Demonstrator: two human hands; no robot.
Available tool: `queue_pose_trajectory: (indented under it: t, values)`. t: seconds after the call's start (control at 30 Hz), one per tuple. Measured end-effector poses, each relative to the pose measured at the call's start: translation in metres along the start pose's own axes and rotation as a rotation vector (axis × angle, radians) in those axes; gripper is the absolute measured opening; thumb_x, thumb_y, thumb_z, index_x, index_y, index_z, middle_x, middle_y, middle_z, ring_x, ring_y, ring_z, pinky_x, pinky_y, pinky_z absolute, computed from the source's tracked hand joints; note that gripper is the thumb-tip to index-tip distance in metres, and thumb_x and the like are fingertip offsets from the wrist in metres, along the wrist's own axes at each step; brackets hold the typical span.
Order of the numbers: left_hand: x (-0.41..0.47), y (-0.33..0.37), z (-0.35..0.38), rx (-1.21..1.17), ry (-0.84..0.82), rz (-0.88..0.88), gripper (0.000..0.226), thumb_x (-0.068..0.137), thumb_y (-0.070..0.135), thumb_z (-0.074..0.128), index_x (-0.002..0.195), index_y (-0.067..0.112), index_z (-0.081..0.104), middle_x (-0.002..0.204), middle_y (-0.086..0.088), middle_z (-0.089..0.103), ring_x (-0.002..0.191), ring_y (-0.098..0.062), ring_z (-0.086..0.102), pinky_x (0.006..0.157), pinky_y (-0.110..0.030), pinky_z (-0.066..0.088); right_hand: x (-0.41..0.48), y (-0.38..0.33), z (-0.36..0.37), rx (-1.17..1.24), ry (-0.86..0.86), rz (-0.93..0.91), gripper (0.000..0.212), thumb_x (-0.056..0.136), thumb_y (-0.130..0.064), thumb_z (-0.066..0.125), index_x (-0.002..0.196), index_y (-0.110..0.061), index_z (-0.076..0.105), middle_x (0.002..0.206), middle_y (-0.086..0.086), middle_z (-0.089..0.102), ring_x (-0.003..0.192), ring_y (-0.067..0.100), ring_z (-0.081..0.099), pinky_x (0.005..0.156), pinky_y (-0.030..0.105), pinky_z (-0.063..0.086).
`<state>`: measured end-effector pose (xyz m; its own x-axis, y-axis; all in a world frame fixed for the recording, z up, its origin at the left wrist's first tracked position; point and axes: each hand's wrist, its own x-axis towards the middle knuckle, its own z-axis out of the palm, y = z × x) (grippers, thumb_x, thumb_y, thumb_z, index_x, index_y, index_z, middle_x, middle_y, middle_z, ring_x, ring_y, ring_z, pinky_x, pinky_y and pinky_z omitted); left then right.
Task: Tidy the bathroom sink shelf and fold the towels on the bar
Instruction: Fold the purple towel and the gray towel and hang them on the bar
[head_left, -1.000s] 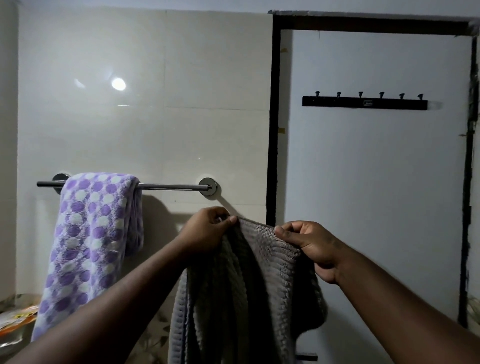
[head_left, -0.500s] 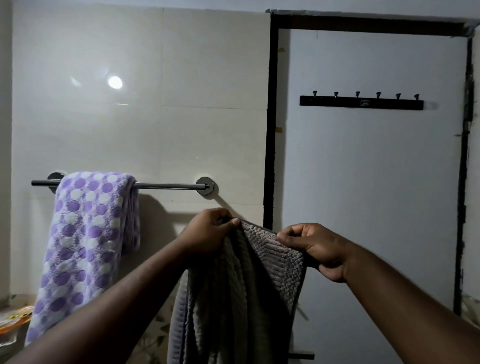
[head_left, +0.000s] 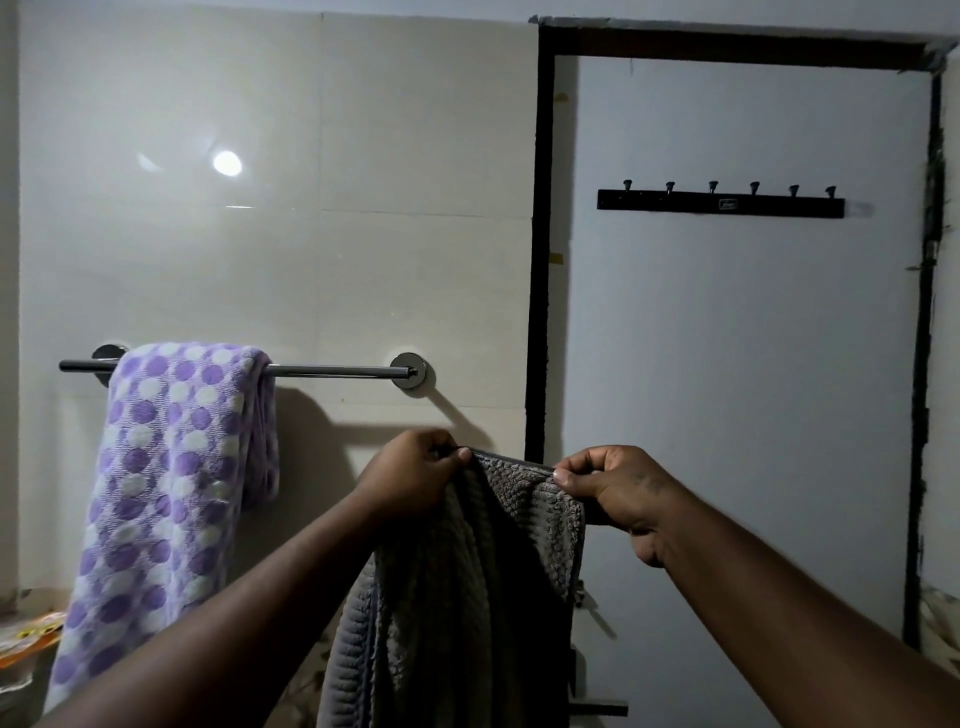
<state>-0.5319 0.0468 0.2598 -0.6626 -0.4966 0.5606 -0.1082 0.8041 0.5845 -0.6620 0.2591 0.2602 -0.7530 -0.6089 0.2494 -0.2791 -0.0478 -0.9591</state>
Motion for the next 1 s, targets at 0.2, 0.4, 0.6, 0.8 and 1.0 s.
queue_pose_trajectory:
  t: [0.2,0.4,0.6,0.8,1.0]
  values:
    - [-0.003,0.001,0.008,0.064,-0.011,-0.151,0.048,0.078,0.070,0.072,0.096,0.026,0.062,0.080,0.007,0.066,0.078,-0.014,0.063,0.064,-0.029,0.043,0.000,0.014,0.027,0.060,0.063,0.001,0.007,0.093,-0.011,0.072,0.086,-0.010,0.072,0.088,0.011,0.071,0.085,0.025,0.063,0.094,0.049,0.057]
    - [-0.003,0.023,0.017,0.439,-0.235,-0.039,0.063,0.085,0.071,0.063,0.103,0.011,0.067,0.095,-0.006,0.072,0.095,-0.027,0.068,0.071,-0.031,0.044,-0.007,0.028,0.049,0.018,0.109,0.010,0.006,0.089,-0.011,0.076,0.084,-0.010,0.075,0.079,0.004,0.074,0.077,0.016,0.066,0.068,0.028,0.055]
    - [0.000,0.019,0.023,0.165,-0.491,-0.157,0.036,0.094,0.045,0.069,0.102,0.011,0.078,0.085,-0.006,0.067,0.076,-0.018,0.055,0.067,-0.026,0.040,-0.009,0.028,0.052,0.038,0.092,0.048,0.009,0.091,-0.011,0.075,0.083,-0.011,0.074,0.082,0.004,0.071,0.079,0.016,0.063,0.067,0.027,0.049]
    - [-0.009,0.010,0.036,-0.390,-0.575,-0.345,0.026,0.102,0.023,0.062,0.079,0.014,0.054,0.063,-0.004,0.043,0.046,-0.011,0.038,0.045,-0.017,0.035,-0.012,0.020,0.046,0.034,0.118,0.062,0.010,0.092,-0.011,0.073,0.083,-0.011,0.073,0.077,0.002,0.070,0.058,0.011,0.053,0.046,0.021,0.044]
    - [-0.027,0.005,0.039,-0.734,-0.642,-0.425,0.013,0.098,-0.001,0.061,0.109,0.006,0.063,0.078,-0.010,0.069,0.069,-0.017,0.067,0.070,-0.029,0.060,-0.017,0.023,0.044,0.173,0.118,0.086,0.004,0.093,-0.001,0.069,0.093,0.004,0.070,0.069,0.013,0.076,0.050,0.011,0.069,0.048,0.020,0.054]
